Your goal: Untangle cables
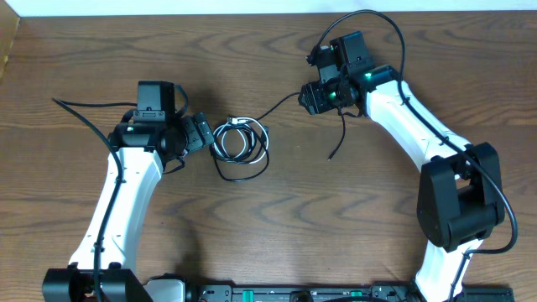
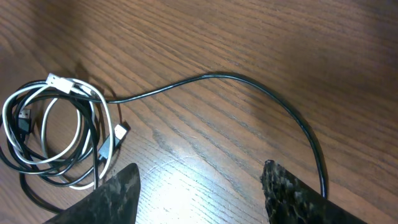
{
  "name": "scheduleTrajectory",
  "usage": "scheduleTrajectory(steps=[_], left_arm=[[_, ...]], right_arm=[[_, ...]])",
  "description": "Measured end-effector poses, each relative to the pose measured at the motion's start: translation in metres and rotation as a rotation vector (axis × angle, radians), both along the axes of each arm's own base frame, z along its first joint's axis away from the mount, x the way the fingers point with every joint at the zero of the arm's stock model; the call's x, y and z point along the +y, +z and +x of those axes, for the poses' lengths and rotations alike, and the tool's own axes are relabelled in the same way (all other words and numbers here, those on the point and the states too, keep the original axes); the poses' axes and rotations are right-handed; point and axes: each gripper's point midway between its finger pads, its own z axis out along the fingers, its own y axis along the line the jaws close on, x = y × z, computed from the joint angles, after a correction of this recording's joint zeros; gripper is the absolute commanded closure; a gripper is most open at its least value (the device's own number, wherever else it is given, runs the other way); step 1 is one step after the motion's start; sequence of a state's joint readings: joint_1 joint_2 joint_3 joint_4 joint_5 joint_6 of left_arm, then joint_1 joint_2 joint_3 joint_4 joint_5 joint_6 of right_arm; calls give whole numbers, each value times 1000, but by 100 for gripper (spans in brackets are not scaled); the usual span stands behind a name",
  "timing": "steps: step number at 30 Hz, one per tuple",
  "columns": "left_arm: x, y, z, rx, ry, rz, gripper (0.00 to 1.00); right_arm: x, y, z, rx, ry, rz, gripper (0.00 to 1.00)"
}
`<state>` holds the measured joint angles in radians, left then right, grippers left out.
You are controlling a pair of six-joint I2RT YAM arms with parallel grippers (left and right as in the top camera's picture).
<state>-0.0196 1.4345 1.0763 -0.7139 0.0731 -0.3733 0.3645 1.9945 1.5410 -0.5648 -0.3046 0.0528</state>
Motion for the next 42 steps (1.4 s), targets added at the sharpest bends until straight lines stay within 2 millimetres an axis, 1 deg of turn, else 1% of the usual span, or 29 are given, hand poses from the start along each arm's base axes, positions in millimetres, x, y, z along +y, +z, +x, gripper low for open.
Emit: scheduleTrajectory(steps=[2,4,5,6,8,12,14,17,19,20,21,22,23,24,25,30,32,33,34,37,39,40,42], left_arm=[[0,0,0,0,0,0,0],[0,0,0,0,0,0,0],[0,0,0,0,0,0,0],[0,0,0,0,0,0,0],[0,0,0,0,0,0,0],[0,0,1,-3,0,0,0],[0,4,8,-36,0,-1,0],[0,12,25,-112,0,-2,0],[-1,13,25,-116,-2,-5,0],[-1,12,25,-112,-2,-6,0],[-2,13,25,-113,-3,-9,0],[-2,13,26,-117,-4,-9,16],[-3,13,26,-118,-6,-14,54],[-4,13,25,-117,-10,-22,80],[-5,13,25,-114,-9,-30,92],[-11,9,23,-96,-24,-57,92],[-13,4,23,-82,-22,-63,84],[-15,-2,22,-64,-22,-68,83],[-17,-7,21,-48,-23,-69,75],[-23,-25,20,10,-21,-82,69],[-26,-37,18,45,-17,-87,61],[-27,-43,17,66,-16,-91,59],[-27,-55,16,100,-7,-93,59]], right_arm=[[0,0,0,0,0,0,36],[0,-1,-1,5,0,-1,27],[-1,-1,-2,12,-2,-2,14],[-1,-2,-3,16,0,-3,10],[-1,-3,-5,25,2,-6,5],[-2,-4,-7,33,1,-8,4],[-2,-4,-8,38,2,-9,4],[-2,-5,-9,45,2,-11,11],[-3,-6,-11,52,2,-13,24],[-3,-6,-11,54,2,-13,34],[-3,-6,-11,55,1,-13,47],[-3,-6,-11,56,1,-14,57],[-3,-6,-11,55,4,-14,79],[-3,-6,-12,55,7,-13,94],[-3,-6,-12,56,5,-12,99],[1,-6,-13,57,9,-10,99],[5,-6,-16,56,20,-10,94],[9,-6,-17,55,28,-10,92],[13,-6,-19,54,36,-9,90],[28,-5,-27,51,71,-9,85],[36,-5,-32,50,90,-9,81],[39,-5,-34,50,99,-9,80],[46,-5,-38,49,115,-10,78]])
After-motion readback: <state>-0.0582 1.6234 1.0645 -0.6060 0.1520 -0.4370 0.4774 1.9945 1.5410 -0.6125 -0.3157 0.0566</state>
